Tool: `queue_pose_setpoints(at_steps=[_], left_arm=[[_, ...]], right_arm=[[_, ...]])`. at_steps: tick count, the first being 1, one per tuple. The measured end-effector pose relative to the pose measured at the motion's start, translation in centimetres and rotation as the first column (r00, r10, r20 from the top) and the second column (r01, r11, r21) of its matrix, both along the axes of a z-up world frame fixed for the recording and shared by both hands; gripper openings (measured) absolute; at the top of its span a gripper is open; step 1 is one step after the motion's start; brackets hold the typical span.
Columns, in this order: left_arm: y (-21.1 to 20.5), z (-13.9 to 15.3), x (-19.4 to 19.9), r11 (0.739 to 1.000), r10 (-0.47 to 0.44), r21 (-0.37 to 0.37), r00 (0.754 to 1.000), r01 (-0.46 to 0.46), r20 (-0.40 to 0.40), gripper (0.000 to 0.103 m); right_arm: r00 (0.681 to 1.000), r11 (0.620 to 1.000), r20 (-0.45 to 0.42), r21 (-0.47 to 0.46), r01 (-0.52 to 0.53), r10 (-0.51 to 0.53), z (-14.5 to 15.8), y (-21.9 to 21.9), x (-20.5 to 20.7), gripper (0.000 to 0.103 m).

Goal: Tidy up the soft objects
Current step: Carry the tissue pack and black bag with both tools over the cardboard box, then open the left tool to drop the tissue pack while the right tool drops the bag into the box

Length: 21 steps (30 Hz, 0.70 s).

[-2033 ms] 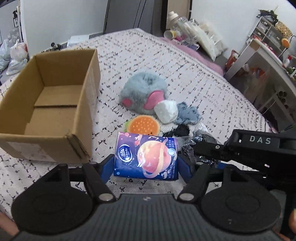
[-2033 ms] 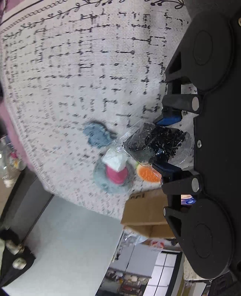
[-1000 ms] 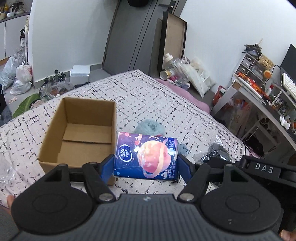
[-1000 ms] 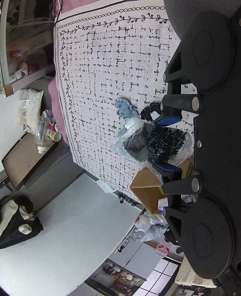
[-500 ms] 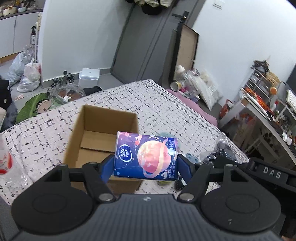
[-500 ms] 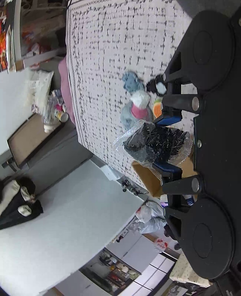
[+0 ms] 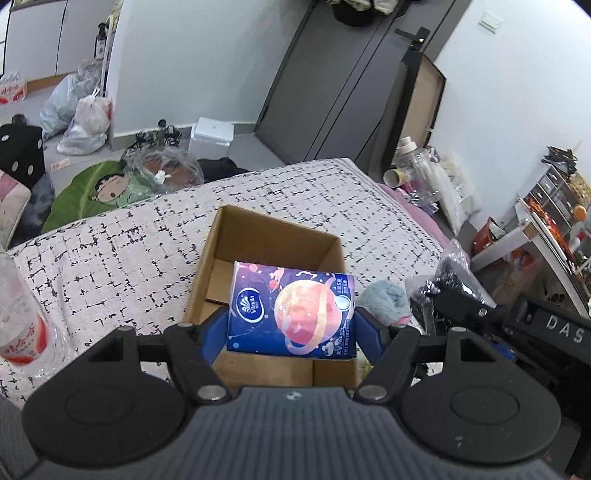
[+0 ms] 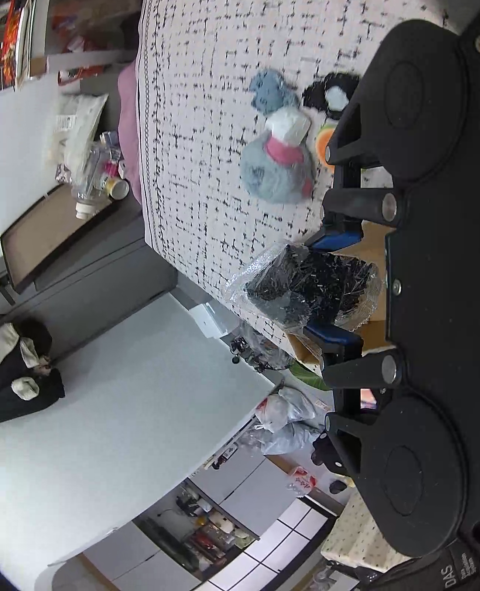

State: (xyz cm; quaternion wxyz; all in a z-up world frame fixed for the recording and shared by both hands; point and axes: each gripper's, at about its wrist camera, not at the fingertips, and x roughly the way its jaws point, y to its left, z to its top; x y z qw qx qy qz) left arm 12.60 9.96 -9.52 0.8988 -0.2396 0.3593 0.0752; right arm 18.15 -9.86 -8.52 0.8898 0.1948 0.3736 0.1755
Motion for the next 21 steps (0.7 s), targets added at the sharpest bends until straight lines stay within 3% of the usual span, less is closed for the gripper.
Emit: queue_pose_setpoints(at_steps=[11,21], left_arm=[[2.4,-3.1,1.9,1.000,0.004,-0.028,0.996,-0.007,-0.090,0.070],[2.9,-2.8,2.5,1.000,0.018,-0.013,0.993,-0.019,-0.117,0.076]], right_arm=[[0.999,0.999,-0.037,-0.030,-0.024,0.023,-1.5,3.7,1.8,0.042],[0.998,0.999,-0.068,-0.027,-0.017,0.015,-2.0,4.4,2.2,0.042]])
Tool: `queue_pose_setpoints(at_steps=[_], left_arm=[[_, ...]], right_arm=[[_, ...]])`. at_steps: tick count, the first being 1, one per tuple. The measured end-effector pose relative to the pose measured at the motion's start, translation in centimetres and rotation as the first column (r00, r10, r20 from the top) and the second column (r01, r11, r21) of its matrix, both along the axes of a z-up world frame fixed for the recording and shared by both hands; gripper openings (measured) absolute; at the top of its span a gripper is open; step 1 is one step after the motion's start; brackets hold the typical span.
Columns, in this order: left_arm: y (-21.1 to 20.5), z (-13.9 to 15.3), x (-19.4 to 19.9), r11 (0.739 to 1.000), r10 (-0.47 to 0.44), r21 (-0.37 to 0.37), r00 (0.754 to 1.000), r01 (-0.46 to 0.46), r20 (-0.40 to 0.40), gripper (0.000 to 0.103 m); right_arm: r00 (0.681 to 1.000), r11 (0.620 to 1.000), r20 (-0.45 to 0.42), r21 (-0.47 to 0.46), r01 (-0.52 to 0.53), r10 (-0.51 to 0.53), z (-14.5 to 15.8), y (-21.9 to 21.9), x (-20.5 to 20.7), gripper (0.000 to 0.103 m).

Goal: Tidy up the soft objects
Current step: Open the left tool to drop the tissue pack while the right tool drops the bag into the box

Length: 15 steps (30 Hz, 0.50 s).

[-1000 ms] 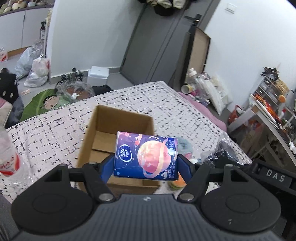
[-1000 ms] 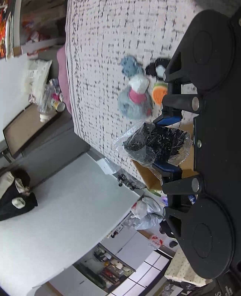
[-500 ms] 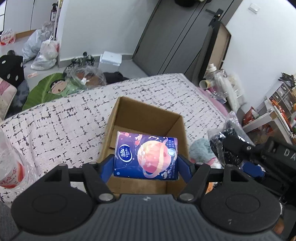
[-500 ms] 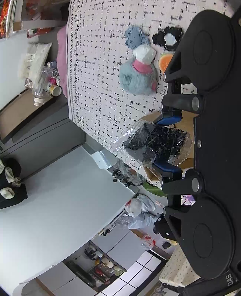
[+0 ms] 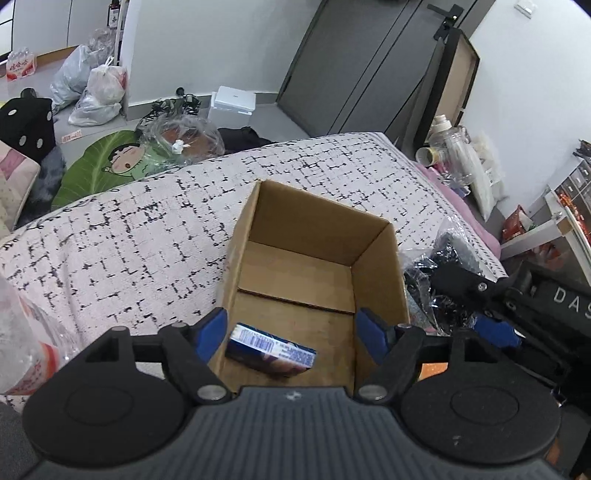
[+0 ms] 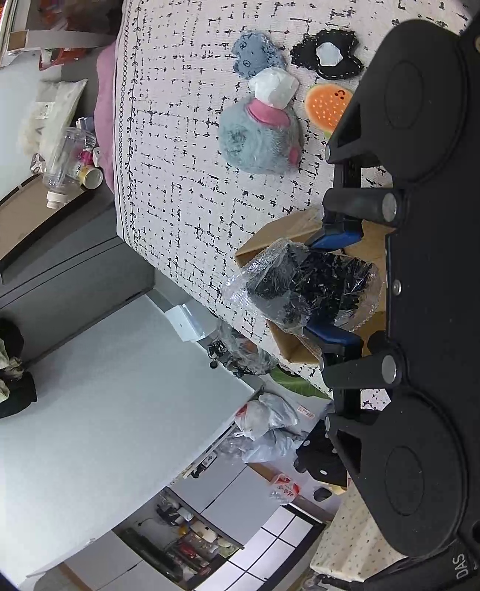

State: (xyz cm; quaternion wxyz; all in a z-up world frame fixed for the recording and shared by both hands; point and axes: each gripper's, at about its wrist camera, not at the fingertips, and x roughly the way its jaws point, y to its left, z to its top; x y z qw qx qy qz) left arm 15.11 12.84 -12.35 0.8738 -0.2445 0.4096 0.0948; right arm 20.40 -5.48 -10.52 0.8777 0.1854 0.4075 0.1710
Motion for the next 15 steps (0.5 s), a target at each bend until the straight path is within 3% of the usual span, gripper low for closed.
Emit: queue_pose_setpoints(at_steps=[7,9,11,15], left_arm=[[0.6,1.8,-1.0,0.999,0.036,0.029,0.999,-0.037,0.033,0.078],[0.7,2.3,-1.3,0.998,0.052,0.037,0.998,-0.053,0.039,0.080],[0.7,2.8,-1.6,0.997,0.057,0.046,0.998,-0.059,0.040,0.080],[0.3,3.4,-1.9,0.996,0.069,0.059,0.998,-0.070,0.012,0.081]], right_arm=[[1.000,0.999,0.000,0.030,-0.019,0.019,0.2,0.2,0.2,0.048],[0.999,0.999,0.000,0.033,-0.038,0.038,0.5,0.2,0.2,0.059],[0.999,0.997,0.009,0.071,-0.044,0.043,0.9,-0.3,-0.1,0.077],[0.999,0.997,0.033,0.071,-0.017,0.015,2.0,-1.7,-0.7,0.083]])
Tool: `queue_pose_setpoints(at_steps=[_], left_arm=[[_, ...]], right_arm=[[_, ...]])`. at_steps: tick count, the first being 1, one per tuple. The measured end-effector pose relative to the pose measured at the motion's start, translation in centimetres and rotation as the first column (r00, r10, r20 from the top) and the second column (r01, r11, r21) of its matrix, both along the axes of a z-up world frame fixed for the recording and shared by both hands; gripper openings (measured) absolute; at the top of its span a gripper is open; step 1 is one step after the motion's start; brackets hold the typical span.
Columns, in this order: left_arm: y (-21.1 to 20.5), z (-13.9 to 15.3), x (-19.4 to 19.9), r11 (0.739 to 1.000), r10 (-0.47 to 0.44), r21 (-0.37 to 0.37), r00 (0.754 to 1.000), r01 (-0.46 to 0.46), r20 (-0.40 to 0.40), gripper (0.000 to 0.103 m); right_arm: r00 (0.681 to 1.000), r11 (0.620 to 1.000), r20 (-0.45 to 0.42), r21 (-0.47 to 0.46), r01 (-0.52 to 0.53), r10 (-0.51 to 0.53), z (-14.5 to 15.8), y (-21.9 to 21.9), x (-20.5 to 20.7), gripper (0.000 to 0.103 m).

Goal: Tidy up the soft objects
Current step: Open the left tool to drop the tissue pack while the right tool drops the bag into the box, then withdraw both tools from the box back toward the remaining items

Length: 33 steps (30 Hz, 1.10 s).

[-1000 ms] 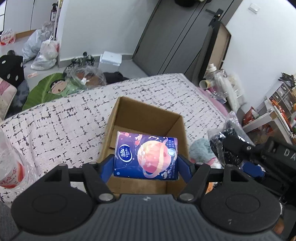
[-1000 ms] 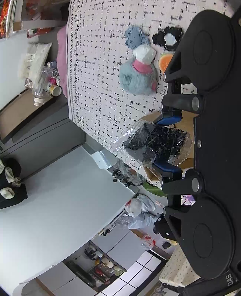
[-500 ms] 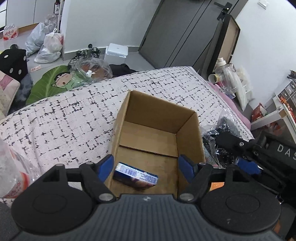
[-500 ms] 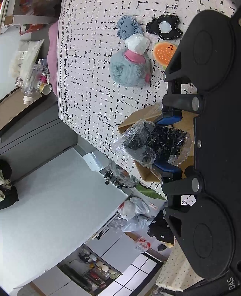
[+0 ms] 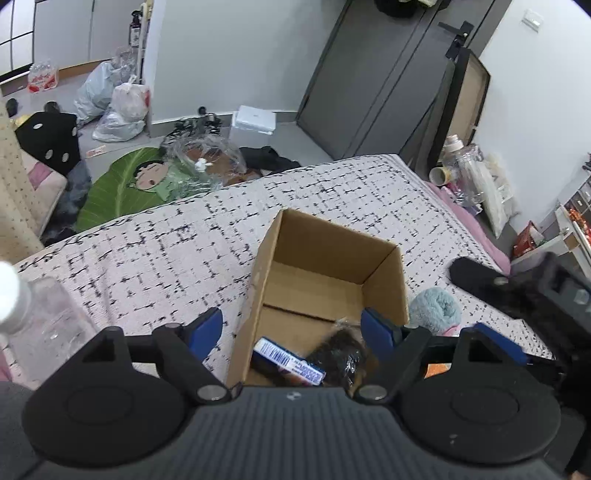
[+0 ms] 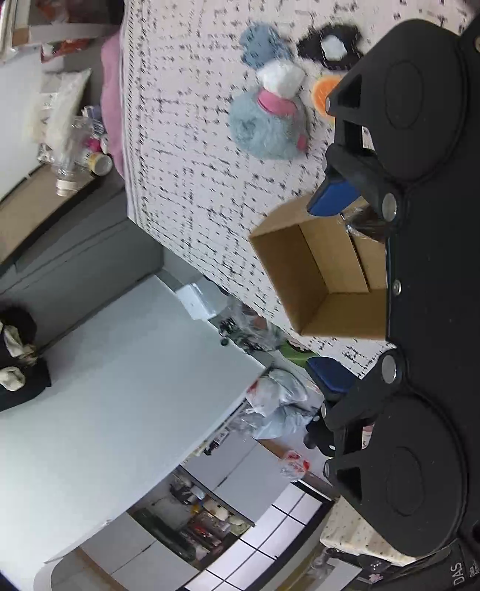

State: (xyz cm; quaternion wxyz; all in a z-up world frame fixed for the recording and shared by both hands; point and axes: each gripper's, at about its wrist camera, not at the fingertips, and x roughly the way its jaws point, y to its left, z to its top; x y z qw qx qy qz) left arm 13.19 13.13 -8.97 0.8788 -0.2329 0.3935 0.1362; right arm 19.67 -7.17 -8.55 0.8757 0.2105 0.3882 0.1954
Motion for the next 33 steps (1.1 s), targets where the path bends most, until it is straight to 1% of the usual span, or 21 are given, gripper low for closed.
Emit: queue_pose_setpoints(at_steps=[3,5,8,10,12,15,16,20,25,31,33], left_arm=[[-0.6,0.6,-0.5,1.000,0.002,0.017,1.000,-0.002,0.004,0.081],[-1.1,1.1,-0.7,1.000,0.004,0.029,1.000,-0.004,0.007,0.082],[-2.0,1.7,-1.0,0.999,0.008,0.051,1.000,-0.008,0.012,0.088],[-2.6,2.1,-1.2,0.998,-0.001,0.061,1.000,-0.001,0.021,0.090],[-3.2,2.6,-1.5,0.998,0.003,0.063,1.000,-0.004,0.028,0.097],[-3.9,3.2,-2.0,0.998,0.009,0.065,0.999,-0.012,0.051,0.102],[-4.2,3.5,-2.1,0.998,0.010,0.068,0.998,-0.014,0.061,0.103],[-5.3,4.6,-2.4,0.997,-0.007,0.075,0.996,0.000,0.088,0.103],[-6.7,5.6,-2.9,0.996,-0.015,0.085,0.993,0.005,0.118,0.103],[-8.6,5.9,-2.7,0.996,-0.056,0.074,0.990,0.047,0.132,0.103],[-9.3,6.0,-2.7,0.995,-0.060,0.086,0.990,0.050,0.125,0.103]], right_arm=[[1.000,1.000,0.002,0.022,0.022,-0.022,0.6,-1.7,-0.3,0.086],[0.999,0.999,0.008,0.013,0.040,-0.040,1.0,-2.7,-0.6,0.092],[0.998,0.998,0.013,-0.004,0.057,-0.057,1.5,-4.2,-1.0,0.093],[0.998,0.998,0.012,-0.007,0.060,-0.060,1.8,-5.2,-1.2,0.095],[0.998,0.998,0.018,-0.013,0.063,-0.063,2.2,-6.2,-1.5,0.097],[0.998,0.998,0.034,-0.024,0.060,-0.059,2.9,-7.3,-2.0,0.100],[0.998,0.998,0.040,-0.024,0.058,-0.057,3.1,-7.7,-2.1,0.103],[0.997,0.999,0.065,-0.018,0.051,-0.050,3.9,-9.2,-2.6,0.103],[0.995,0.997,0.074,-0.030,0.076,-0.074,4.5,-11.2,-3.0,0.103],[0.992,0.992,0.052,-0.038,0.117,-0.115,4.0,-13.9,-3.3,0.103],[0.991,0.991,0.041,-0.038,0.130,-0.129,3.8,-14.8,-3.4,0.103]])
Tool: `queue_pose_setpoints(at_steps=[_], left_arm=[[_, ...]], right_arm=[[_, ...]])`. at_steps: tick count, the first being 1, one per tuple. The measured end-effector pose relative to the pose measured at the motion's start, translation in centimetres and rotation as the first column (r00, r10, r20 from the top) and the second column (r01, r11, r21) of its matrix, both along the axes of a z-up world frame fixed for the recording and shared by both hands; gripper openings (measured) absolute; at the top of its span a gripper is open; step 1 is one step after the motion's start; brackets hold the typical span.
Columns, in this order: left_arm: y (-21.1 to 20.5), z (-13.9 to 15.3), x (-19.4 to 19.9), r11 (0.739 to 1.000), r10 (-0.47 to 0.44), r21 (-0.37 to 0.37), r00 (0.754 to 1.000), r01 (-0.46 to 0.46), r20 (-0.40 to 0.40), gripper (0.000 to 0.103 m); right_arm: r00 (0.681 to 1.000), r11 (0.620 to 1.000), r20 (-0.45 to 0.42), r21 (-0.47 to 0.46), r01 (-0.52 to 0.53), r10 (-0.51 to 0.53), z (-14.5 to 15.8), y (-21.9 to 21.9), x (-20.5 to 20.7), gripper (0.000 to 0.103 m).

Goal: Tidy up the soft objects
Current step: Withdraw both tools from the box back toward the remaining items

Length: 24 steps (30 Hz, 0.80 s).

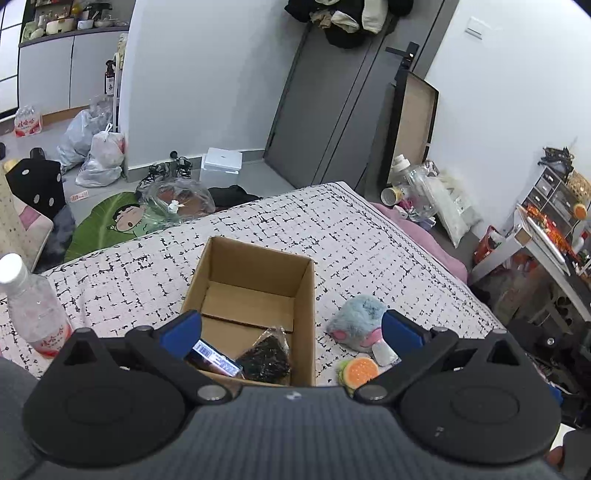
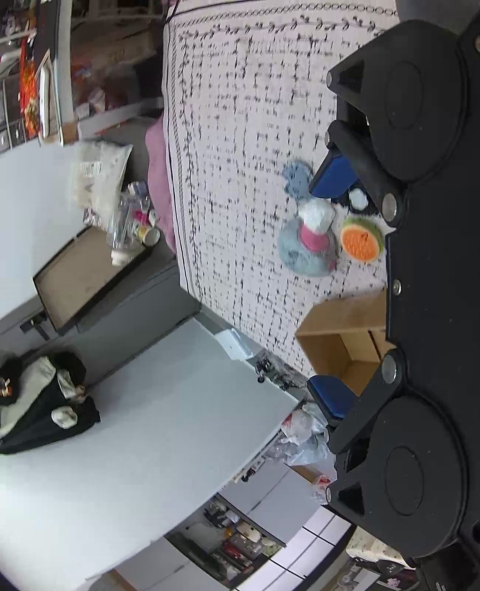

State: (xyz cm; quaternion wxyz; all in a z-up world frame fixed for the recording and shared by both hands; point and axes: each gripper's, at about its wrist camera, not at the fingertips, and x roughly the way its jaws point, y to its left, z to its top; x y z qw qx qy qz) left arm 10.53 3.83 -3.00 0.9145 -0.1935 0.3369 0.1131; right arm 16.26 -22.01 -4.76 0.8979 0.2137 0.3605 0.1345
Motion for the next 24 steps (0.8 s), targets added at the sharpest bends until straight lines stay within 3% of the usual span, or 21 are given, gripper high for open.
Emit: queue_pose_setpoints(at_steps=[13,24], left_arm=[[-5.3,-0.3,1.2,0.994,-0.098,0.037,0.994,0.099,-0.042,0.103],[-7.7,-1.9,3.0,0.994,-0.085,0.068,0.994,0.090,-0.069,0.102]], right_arm=[[0.997,0.999,-0.073,0.004,0.033,-0.033,-2.2,-3.8,0.4,0.103],[0.988,0.997,-0.149,0.052,0.054,-0.046,-5.1,-6.1,1.8,0.103]])
